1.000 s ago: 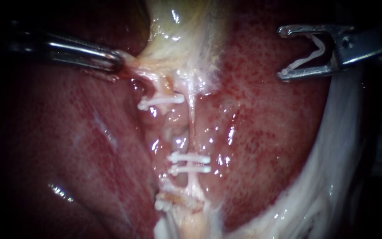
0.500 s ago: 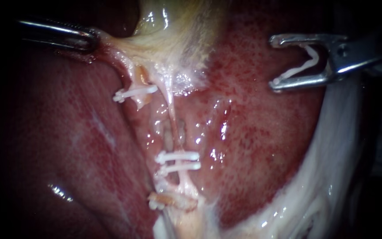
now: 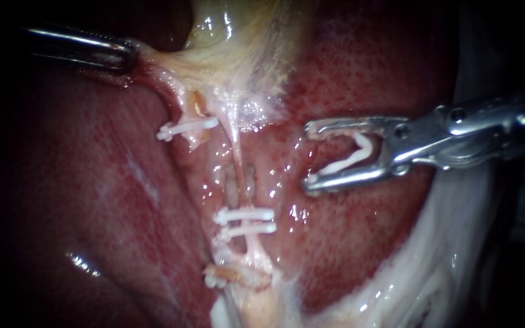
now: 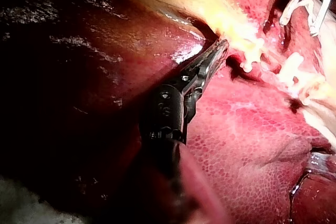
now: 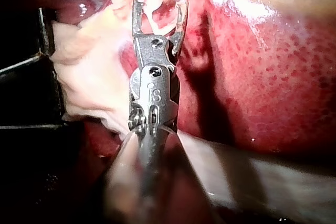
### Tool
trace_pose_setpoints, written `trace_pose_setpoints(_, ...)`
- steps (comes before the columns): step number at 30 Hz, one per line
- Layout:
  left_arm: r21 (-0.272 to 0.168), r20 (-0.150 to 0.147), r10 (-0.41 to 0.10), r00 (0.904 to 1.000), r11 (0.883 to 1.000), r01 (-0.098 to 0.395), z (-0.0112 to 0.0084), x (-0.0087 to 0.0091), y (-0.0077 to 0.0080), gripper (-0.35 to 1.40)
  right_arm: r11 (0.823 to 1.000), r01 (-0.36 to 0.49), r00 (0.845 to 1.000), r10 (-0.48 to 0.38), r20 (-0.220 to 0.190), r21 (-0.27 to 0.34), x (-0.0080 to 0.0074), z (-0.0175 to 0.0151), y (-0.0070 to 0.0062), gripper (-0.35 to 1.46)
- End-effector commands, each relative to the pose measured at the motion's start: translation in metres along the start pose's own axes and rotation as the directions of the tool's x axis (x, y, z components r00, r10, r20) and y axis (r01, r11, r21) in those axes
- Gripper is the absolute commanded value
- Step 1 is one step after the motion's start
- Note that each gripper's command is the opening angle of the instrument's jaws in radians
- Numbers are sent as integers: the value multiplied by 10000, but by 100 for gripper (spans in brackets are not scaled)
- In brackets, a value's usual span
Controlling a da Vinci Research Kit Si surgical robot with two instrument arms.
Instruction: Clipping third clip right tube
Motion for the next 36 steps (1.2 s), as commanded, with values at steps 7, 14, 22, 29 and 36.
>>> trace_pose_setpoints(7, -1, 2, -6, 10000, 10000, 6, -1, 1, 0, -35, 9964, -752, 9970, 759, -179, 384, -18, 30, 19, 49)
trace_pose_setpoints(14, -6, 3, -13, 10000, 10000, 13, -3, 2, 1, -35, 9889, -1294, 9911, 1314, -234, 734, -36, 52, 39, 49)
trace_pose_setpoints(22, 0, 2, 41, 10000, 10000, -41, -4, 3, 3, -35, 9765, -1781, 9793, 1880, -753, 1215, -37, 78, 53, 49)
trace_pose_setpoints(29, 0, 2, 41, 10000, 10000, -41, -3, 3, 3, -35, 9671, -2087, 9614, 2302, -1509, 1458, -31, 91, 58, 50)
trace_pose_setpoints(36, -3, 3, 42, 10000, 10000, -42, -4, 3, 3, -35, 9462, -2354, 9380, 2810, -2031, 2219, -19, 90, 51, 50)
